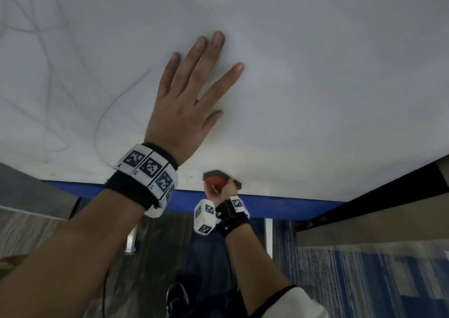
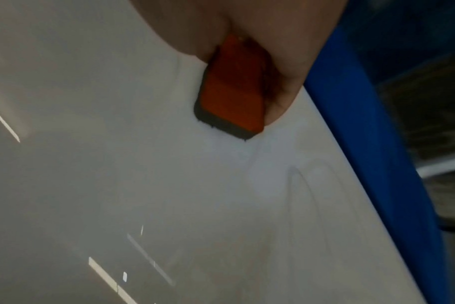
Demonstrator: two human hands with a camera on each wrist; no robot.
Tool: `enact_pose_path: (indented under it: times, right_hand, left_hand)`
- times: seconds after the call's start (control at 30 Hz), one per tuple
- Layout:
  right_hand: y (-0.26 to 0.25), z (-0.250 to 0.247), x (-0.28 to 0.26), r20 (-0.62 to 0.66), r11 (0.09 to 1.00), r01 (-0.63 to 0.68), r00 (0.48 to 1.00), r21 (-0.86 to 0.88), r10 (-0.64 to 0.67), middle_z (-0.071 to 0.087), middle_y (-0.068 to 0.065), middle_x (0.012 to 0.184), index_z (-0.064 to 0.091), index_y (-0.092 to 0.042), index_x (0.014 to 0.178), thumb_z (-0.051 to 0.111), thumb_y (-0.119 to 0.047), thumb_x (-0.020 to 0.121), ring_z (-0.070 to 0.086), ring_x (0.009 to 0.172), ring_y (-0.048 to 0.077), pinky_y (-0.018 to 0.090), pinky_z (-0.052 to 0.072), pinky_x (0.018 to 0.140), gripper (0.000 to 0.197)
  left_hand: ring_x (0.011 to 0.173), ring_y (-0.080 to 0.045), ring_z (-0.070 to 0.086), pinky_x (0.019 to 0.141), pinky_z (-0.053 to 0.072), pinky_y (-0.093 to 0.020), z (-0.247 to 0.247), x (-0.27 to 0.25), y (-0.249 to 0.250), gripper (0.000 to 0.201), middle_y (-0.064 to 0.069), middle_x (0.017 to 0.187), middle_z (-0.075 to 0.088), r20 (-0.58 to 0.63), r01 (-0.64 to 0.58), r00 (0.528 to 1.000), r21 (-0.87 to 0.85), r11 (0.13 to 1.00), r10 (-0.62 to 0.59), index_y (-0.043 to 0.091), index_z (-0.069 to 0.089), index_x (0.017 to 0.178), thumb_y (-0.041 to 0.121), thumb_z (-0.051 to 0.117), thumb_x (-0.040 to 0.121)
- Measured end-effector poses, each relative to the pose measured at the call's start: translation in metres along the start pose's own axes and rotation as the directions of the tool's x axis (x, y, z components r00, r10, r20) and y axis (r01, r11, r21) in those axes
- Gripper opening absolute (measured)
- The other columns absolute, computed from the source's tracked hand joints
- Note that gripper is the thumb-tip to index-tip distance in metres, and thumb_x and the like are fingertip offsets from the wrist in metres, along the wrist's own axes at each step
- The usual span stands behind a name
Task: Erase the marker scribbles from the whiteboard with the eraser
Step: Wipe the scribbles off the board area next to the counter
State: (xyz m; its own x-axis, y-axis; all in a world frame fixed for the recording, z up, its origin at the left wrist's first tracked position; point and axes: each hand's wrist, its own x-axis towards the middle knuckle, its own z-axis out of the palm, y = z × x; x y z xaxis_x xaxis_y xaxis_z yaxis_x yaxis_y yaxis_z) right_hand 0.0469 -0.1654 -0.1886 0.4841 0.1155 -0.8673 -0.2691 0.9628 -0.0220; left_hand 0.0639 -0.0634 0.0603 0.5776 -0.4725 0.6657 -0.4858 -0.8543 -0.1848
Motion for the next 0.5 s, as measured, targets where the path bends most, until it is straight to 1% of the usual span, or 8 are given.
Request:
enact_pose_path:
  times: [0.03,0.1,0.2,0.27,0.3,0.37,0.43,0.5]
  right_hand:
    - [0.014,0.006,0.001,0.044,0.999,-0.028,0.999,-0.037,0.03,0.064,0.017,0.092,0.059,-0.004,0.099,0.045,-0.047,0.106,0.06,0.082,0.033,0.039,0.057,0.04,0.045]
    - [0.021,0.0,0.002,0.079,0.993,-0.004,0.997,-0.114,0.013,0.067,0.019,0.082,0.059,-0.001,0.096,0.041,-0.038,0.108,0.062,0.075,0.033,0.036,0.057,0.041,0.043]
    - [-0.019,-0.029,0.016,0.047,0.954,0.209,0.978,-0.214,-0.204,0.067,0.011,0.064,0.059,-0.008,0.086,0.058,-0.008,0.096,0.065,0.053,0.022,0.025,0.056,0.049,0.01]
    - [-0.046,-0.033,0.014,-0.095,0.956,0.261,0.957,-0.134,-0.275,0.068,0.012,0.067,0.062,-0.007,0.097,0.054,-0.021,0.102,0.066,0.052,0.022,0.026,0.056,0.052,0.017]
    - [-0.054,-0.028,0.008,-0.153,0.954,0.283,0.943,-0.1,-0.296,0.069,0.014,0.073,0.061,-0.007,0.112,0.05,-0.032,0.105,0.067,0.058,0.025,0.027,0.055,0.054,0.028]
    - [-0.051,-0.007,-0.021,-0.151,0.927,0.362,0.915,-0.096,-0.373,0.064,0.015,0.098,0.049,-0.01,0.139,0.051,-0.039,0.105,0.065,0.083,0.028,0.034,0.057,0.064,0.045]
    - [-0.023,0.02,-0.05,-0.139,0.9,0.43,0.889,-0.07,-0.436,0.059,0.018,0.122,0.043,-0.009,0.141,0.06,-0.036,0.102,0.063,0.106,0.035,0.038,0.058,0.07,0.05]
    - [0.012,0.035,-0.052,-0.121,0.901,0.432,0.893,-0.035,-0.433,0.056,0.019,0.127,0.039,-0.009,0.137,0.062,-0.033,0.101,0.062,0.106,0.037,0.037,0.057,0.067,0.049]
  left_hand:
    - [0.155,-0.034,0.018,0.128,0.012,-0.048,-0.003,0.002,-0.001,0.079,-0.019,0.166,0.022,0.008,-0.024,1.0,-0.006,1.0,0.024,0.025,0.03,0.16,0.024,0.074,0.093]
    - [0.156,-0.033,0.018,0.128,0.013,-0.046,-0.008,0.002,-0.007,0.081,-0.018,0.167,0.022,0.031,-0.046,0.998,-0.004,0.999,0.047,0.026,0.03,0.16,0.02,0.074,0.092]
    - [0.156,-0.029,0.018,0.128,0.009,-0.038,-0.016,0.002,-0.018,0.083,-0.015,0.168,0.022,0.036,-0.112,0.993,0.016,0.994,0.112,0.025,0.032,0.16,0.011,0.075,0.09]
    - [0.155,-0.027,0.018,0.128,0.006,-0.033,-0.018,0.002,-0.024,0.082,-0.013,0.167,0.024,0.031,-0.137,0.99,0.014,0.99,0.137,0.025,0.036,0.158,0.003,0.073,0.088]
    - [0.155,-0.027,0.019,0.128,0.006,-0.033,-0.018,0.002,-0.025,0.082,-0.013,0.167,0.026,0.025,-0.143,0.989,0.009,0.99,0.143,0.024,0.037,0.158,0.001,0.072,0.088]
    - [0.155,-0.027,0.019,0.128,0.005,-0.033,-0.016,0.0,-0.024,0.079,-0.014,0.166,0.028,0.012,-0.139,0.99,-0.004,0.99,0.139,0.024,0.039,0.157,-0.001,0.07,0.089]
    - [0.154,-0.027,0.02,0.128,0.005,-0.034,-0.013,0.0,-0.024,0.077,-0.014,0.166,0.029,0.009,-0.139,0.99,-0.012,0.99,0.139,0.024,0.04,0.156,-0.003,0.068,0.089]
    - [0.154,-0.027,0.021,0.128,0.006,-0.034,-0.011,0.0,-0.025,0.077,-0.014,0.166,0.029,0.005,-0.147,0.989,-0.025,0.989,0.147,0.024,0.04,0.156,-0.003,0.067,0.09]
